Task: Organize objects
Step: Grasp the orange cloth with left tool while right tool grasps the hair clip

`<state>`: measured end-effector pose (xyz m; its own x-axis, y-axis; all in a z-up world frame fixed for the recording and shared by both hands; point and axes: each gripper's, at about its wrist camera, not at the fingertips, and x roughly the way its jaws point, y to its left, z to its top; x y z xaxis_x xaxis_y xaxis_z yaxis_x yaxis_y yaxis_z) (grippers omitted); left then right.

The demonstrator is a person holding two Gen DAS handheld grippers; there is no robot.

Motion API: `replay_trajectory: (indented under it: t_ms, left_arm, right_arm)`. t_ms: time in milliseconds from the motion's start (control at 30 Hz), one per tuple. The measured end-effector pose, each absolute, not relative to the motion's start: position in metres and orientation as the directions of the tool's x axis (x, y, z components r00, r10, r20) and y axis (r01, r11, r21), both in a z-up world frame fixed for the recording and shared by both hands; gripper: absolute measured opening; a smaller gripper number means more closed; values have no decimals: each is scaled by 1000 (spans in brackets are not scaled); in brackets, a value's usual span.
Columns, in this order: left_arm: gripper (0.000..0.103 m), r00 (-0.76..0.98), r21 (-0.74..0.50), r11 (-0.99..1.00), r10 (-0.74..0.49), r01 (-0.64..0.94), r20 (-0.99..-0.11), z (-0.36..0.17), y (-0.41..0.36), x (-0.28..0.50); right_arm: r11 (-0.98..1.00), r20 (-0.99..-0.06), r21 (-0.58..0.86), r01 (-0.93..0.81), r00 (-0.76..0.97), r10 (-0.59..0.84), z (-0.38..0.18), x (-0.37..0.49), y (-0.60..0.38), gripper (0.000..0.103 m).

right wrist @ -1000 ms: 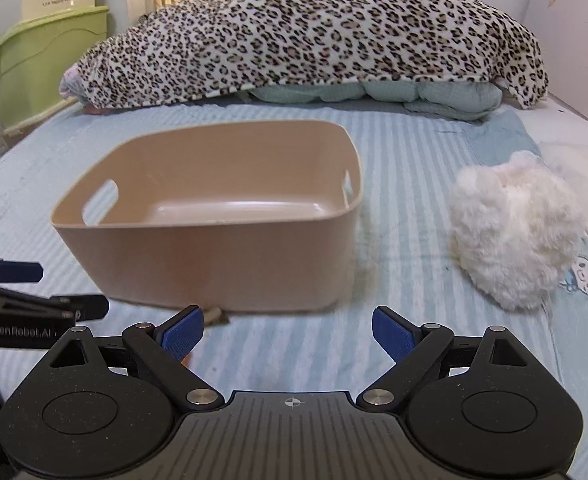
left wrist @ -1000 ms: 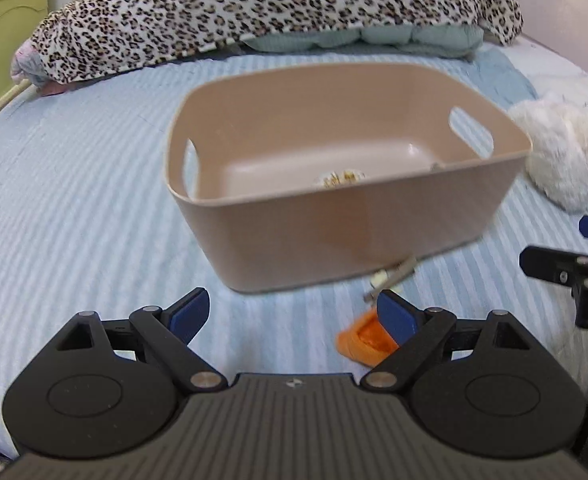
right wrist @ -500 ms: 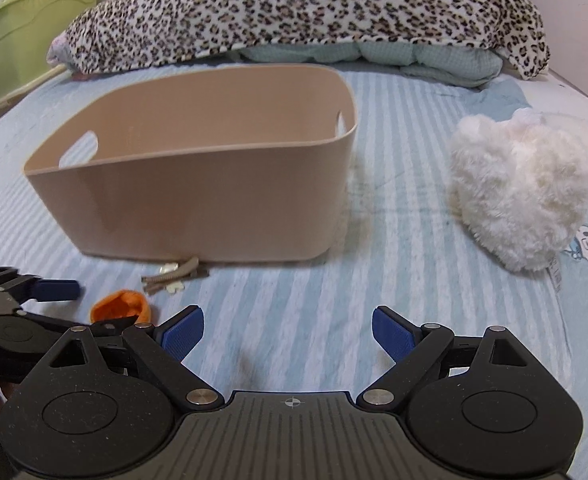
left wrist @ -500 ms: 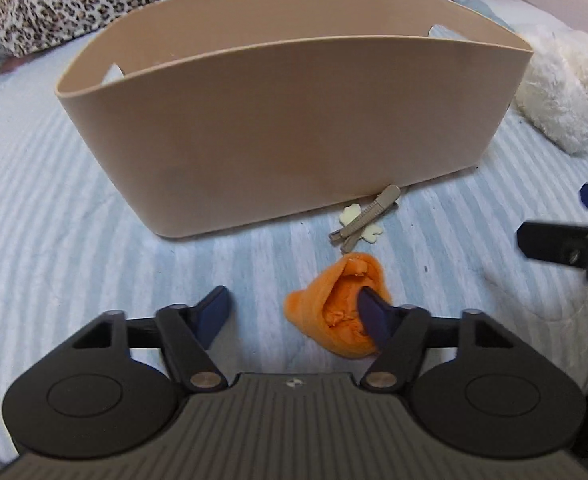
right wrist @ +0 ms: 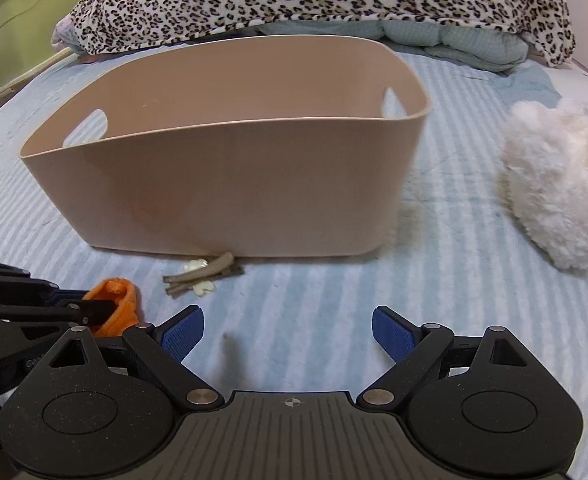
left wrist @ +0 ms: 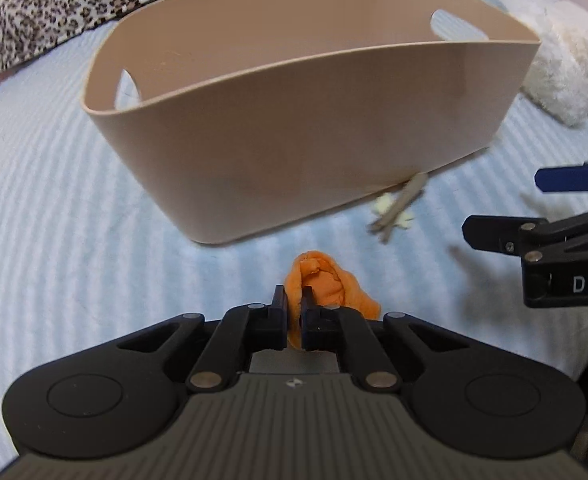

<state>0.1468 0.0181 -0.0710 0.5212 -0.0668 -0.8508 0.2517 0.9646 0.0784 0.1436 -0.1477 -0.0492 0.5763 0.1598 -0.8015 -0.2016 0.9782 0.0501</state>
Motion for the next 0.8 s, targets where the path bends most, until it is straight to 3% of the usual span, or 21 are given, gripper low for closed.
replay_trajectory:
  t_ms: [333, 600, 667, 800]
  left_arm:
    - [7, 533, 11, 980, -100, 201, -840, -72, 52, 158]
    - [7, 538, -21, 992, -84, 123, -839, -72, 71, 172]
    - [7, 538, -22, 993, -80, 114, -839, -72, 72, 174]
    - [7, 544, -11, 993, -72, 115, -836, -72, 70, 172]
  right_arm:
    - [964, -814, 104, -246, 536, 225, -65, 162, -117, 93]
    - [962, -809, 35, -270, 557, 186, -75, 174, -95, 91]
    - [961, -803, 26, -274, 567, 184, -74, 175, -93, 85]
    - [958, -795, 27, -286, 575, 194, -70, 172, -91, 55]
